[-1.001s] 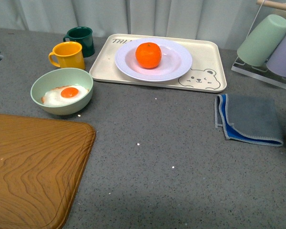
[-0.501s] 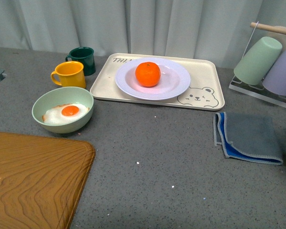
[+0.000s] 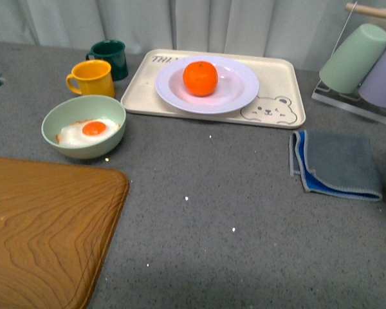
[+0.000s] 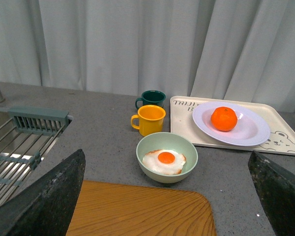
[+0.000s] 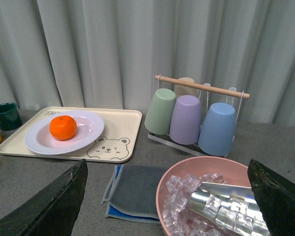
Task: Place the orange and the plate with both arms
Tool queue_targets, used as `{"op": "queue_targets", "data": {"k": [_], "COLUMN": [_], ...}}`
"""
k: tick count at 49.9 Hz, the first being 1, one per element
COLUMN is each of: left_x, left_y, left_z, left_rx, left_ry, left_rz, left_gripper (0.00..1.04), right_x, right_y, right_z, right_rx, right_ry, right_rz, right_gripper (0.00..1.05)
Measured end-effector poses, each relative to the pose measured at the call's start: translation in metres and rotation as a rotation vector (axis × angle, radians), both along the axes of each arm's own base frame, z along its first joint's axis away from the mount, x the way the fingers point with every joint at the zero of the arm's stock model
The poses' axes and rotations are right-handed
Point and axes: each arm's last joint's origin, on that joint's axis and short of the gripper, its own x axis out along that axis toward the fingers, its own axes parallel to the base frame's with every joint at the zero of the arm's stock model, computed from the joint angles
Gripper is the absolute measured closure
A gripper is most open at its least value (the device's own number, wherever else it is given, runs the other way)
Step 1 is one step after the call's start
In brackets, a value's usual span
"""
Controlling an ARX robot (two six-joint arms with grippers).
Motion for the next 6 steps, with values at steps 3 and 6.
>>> {"op": "queue_targets", "data": {"k": [3, 6], "left_x": [0.0000, 0.0000], "left_y": [0.0000, 0.0000], "left_z": [0.0000, 0.0000], "left_rx": [0.000, 0.000], "left_ry": [0.000, 0.000], "left_rz": [0.000, 0.000], "left_gripper": [0.07, 0.07], "right_x": [0.0000, 0.0000], "right_y": [0.0000, 0.0000], "right_z": [0.0000, 0.0000], "right_rx": [0.000, 0.000], "right_ry": [0.000, 0.000], "right_rz": [0.000, 0.000], "right_gripper": [0.09, 0.09]}}
